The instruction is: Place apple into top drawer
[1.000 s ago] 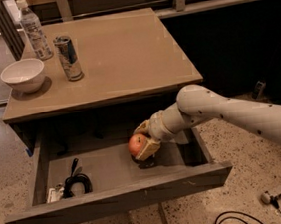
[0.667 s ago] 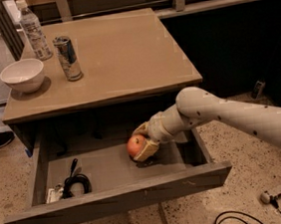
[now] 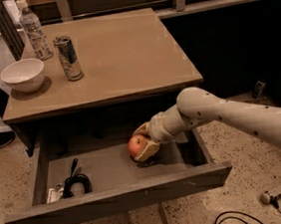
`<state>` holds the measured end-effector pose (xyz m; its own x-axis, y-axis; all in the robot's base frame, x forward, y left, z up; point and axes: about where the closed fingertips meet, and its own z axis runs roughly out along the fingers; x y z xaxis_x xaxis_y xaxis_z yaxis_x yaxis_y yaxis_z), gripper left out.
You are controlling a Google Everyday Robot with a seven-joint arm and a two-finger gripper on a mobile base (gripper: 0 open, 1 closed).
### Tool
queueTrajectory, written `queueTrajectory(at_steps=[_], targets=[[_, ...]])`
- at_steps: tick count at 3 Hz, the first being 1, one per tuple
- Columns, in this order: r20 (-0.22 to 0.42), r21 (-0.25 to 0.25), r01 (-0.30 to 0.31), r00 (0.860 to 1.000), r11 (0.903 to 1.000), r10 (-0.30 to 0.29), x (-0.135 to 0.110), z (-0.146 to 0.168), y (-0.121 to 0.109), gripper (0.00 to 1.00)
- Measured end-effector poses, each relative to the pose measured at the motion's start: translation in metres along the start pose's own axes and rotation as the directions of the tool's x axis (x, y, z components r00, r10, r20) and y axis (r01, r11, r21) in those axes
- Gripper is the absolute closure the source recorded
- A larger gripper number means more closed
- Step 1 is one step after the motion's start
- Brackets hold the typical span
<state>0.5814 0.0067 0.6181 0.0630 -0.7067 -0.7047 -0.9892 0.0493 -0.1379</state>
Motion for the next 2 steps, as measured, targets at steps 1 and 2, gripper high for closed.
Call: queueTrajectory(at_steps=[1,2], targets=[[0.000,0.000,0.000,1.000,1.0000,0.000,0.0000,0.0000,0.0000,0.34],[0.000,0.000,0.000,1.000,1.0000,0.000,0.0000,0.0001,0.0000,0.11]])
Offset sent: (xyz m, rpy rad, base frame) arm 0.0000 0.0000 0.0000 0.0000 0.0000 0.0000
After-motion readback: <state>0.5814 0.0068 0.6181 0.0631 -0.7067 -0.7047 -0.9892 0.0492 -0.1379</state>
